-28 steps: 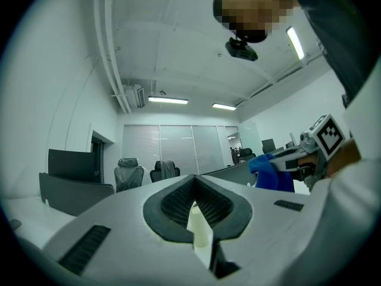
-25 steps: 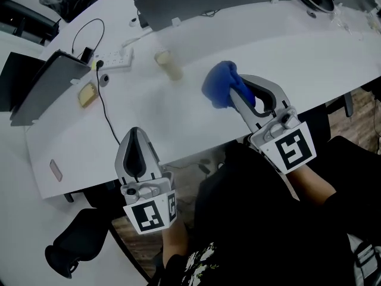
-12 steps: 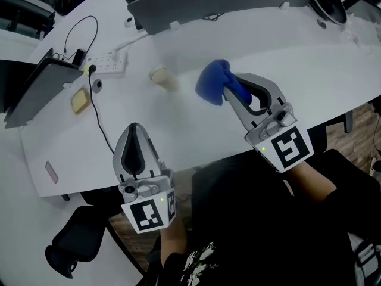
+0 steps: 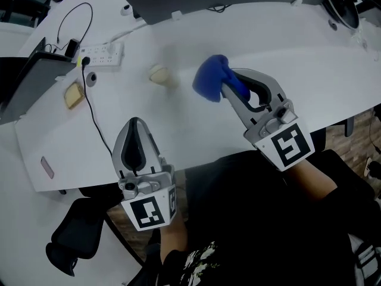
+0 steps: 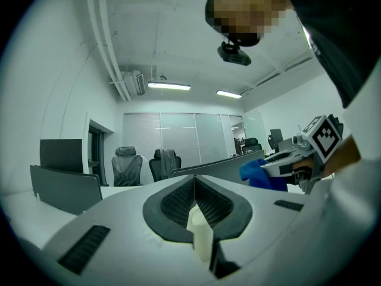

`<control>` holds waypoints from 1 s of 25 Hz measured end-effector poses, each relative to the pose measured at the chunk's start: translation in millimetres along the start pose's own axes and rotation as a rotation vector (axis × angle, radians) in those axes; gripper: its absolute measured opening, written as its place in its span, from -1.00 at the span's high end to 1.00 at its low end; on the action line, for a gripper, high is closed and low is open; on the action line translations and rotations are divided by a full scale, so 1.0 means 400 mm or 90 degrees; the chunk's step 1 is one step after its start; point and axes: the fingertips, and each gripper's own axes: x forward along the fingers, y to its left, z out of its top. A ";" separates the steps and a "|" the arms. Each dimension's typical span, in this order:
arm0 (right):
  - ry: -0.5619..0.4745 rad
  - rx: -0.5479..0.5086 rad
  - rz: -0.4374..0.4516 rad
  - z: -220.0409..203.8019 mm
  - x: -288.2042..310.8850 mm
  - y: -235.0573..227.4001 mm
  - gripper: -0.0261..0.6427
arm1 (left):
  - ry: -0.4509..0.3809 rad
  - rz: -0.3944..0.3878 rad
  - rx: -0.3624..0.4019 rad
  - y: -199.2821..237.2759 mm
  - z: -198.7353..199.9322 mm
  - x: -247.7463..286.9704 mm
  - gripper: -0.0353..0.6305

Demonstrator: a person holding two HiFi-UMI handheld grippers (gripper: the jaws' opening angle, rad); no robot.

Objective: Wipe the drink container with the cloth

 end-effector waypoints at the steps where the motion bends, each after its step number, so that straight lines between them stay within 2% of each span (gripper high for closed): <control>1: 0.002 0.003 -0.001 -0.003 0.004 0.003 0.75 | 0.007 -0.001 -0.001 0.005 -0.008 0.003 0.88; 4: 0.020 0.015 -0.009 -0.020 0.018 0.006 0.75 | 0.019 -0.014 -0.005 0.017 -0.025 0.024 0.88; 7: 0.030 0.016 -0.014 -0.032 0.043 0.005 0.75 | 0.023 -0.047 0.001 0.014 -0.042 0.055 0.88; 8: 0.029 0.016 -0.015 -0.033 0.052 0.006 0.75 | 0.028 -0.058 0.003 0.013 -0.054 0.066 0.82; 9: 0.029 0.018 -0.016 -0.035 0.060 0.009 0.75 | 0.035 -0.069 0.003 0.009 -0.068 0.076 0.58; 11: 0.041 0.023 -0.018 -0.050 0.068 0.011 0.75 | 0.051 -0.093 -0.003 -0.003 -0.093 0.097 0.36; 15: 0.064 0.032 -0.029 -0.076 0.088 -0.003 0.75 | 0.088 -0.156 0.005 -0.044 -0.145 0.140 0.08; 18: 0.078 0.042 -0.032 -0.096 0.110 -0.009 0.75 | 0.119 -0.181 0.001 -0.057 -0.190 0.168 0.01; 25: 0.099 0.051 -0.020 -0.130 0.127 -0.016 0.75 | 0.121 -0.174 0.010 -0.050 -0.223 0.213 -0.01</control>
